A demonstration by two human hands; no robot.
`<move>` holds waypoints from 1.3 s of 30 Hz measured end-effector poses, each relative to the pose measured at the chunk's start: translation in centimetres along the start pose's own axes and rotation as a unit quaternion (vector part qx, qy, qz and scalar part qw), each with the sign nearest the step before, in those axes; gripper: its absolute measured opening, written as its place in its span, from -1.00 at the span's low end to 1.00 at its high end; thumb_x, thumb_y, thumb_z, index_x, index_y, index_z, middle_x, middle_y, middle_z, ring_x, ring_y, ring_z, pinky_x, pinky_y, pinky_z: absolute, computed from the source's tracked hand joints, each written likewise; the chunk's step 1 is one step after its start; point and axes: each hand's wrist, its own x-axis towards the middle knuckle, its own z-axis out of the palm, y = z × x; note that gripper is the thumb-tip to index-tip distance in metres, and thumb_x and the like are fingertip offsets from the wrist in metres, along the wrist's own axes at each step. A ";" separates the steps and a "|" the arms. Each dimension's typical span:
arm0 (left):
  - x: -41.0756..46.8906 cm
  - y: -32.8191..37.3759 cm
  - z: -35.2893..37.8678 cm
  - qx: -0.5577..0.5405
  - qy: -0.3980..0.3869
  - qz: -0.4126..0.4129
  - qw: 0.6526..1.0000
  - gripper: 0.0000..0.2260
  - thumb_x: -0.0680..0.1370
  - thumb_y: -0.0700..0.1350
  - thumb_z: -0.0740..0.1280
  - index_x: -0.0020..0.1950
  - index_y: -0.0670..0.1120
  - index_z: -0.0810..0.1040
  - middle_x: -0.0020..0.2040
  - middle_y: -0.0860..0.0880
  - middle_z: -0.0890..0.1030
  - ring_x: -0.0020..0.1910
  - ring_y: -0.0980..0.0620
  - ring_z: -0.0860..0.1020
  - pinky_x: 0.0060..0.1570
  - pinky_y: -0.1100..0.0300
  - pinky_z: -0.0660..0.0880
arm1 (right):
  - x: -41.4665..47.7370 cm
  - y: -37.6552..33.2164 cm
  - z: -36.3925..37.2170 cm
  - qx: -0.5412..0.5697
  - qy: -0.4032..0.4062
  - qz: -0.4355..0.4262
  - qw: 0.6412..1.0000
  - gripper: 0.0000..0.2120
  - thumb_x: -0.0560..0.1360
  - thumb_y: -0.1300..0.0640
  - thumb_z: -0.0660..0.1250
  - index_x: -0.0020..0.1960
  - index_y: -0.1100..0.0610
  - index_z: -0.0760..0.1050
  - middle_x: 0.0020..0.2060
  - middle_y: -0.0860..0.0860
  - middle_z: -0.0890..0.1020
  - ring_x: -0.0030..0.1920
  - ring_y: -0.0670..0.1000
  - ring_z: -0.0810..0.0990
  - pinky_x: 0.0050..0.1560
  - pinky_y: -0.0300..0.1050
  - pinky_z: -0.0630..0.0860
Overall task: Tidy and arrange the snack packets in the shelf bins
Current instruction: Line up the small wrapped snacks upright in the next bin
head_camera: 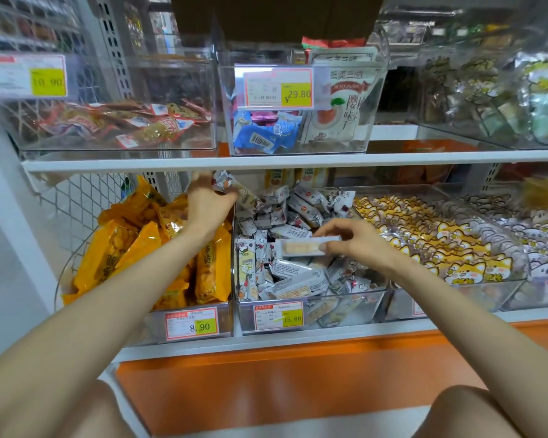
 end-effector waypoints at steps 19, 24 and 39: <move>2.1 -1.2 3.5 0.141 -0.146 0.054 0.978 -0.69 0.47 -0.26 0.38 0.19 -0.22 0.46 0.20 -0.18 0.44 0.14 -0.11 0.45 0.00 0.33 0.35 | 4.7 -2.1 3.1 0.015 0.315 -0.062 0.947 -0.66 0.49 0.40 0.28 0.17 0.09 0.56 0.06 0.10 0.51 0.00 0.02 0.50 0.00 -0.33 0.44; 1.8 -1.2 2.3 0.174 -0.289 0.104 0.936 -0.50 0.45 -0.18 0.42 0.34 -0.16 0.34 0.24 -0.14 0.44 0.11 -0.07 0.49 -0.04 0.27 0.37 | 6.4 -1.6 4.3 -0.118 0.271 -0.104 0.950 -0.61 0.48 0.38 0.23 0.23 0.09 0.55 0.12 0.17 0.53 0.10 0.17 0.52 0.18 0.11 0.47; -3.5 1.5 2.0 0.359 -0.514 0.279 0.727 -0.48 0.41 0.16 0.41 0.29 -0.01 0.40 0.23 0.04 0.48 0.22 0.04 0.35 0.16 0.11 0.21 | 3.2 -2.3 1.0 -0.138 0.070 -0.088 0.984 -0.77 0.46 0.16 0.41 0.10 -0.01 0.59 -0.06 0.00 0.65 -0.08 -0.06 0.58 0.01 -0.16 0.48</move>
